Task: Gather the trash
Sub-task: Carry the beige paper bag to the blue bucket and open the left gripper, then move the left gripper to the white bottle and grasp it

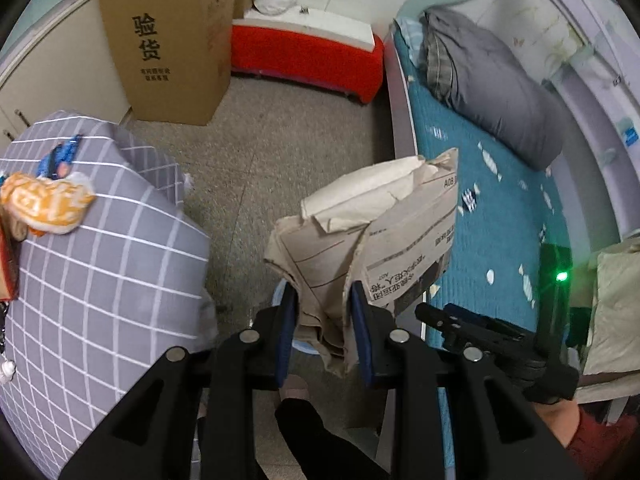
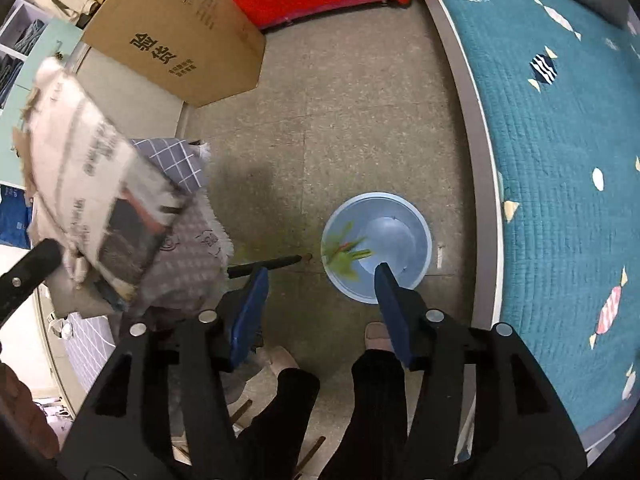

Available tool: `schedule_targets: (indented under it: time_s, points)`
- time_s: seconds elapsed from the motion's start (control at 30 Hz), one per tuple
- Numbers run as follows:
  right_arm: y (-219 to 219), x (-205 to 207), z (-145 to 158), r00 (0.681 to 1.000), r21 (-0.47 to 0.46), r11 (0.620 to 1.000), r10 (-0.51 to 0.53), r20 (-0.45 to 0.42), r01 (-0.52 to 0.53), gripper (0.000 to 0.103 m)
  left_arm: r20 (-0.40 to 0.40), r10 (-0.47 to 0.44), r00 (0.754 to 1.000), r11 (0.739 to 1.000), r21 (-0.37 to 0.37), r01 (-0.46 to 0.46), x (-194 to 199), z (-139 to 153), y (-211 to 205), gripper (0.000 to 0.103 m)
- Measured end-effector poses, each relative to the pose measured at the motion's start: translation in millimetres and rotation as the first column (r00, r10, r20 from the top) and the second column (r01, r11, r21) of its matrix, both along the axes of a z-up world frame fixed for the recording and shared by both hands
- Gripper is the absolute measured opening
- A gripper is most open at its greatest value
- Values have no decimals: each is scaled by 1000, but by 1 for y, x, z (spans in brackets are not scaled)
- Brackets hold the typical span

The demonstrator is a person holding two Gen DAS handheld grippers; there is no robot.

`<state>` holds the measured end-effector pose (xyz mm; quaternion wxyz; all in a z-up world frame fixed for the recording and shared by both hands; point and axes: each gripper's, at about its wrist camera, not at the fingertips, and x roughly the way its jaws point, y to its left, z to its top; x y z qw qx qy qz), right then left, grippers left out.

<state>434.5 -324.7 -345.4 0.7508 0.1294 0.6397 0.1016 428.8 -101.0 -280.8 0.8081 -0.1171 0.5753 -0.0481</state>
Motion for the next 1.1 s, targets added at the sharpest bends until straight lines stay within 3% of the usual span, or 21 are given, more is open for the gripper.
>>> schedule_targets:
  time_s: [0.23,0.8,0.9,0.97,1.1]
  points:
    - [-20,-9,13,1000,-15,1000,-21,19,21,63,-48,-69,996,998,1,69,14,-24,-32,26]
    - [-76,-36,27,984,-33,985,-165,59,167,64,-186,-188,964,976,73,204,20,-83,-80,30]
    - [-83,-40,27,981,-28,982,-185,61,187,65,-202,-193,960,976,65,209,24,-89,-87,47]
    - [-86,-42,28,980,-27,981,-191,62,193,65,-222,-187,957,979,41,201,27,-95,-90,70]
    - [-89,-46,29,979,-27,980,-196,64,198,65,-236,-187,954,976,67,208,26,-99,-93,72]
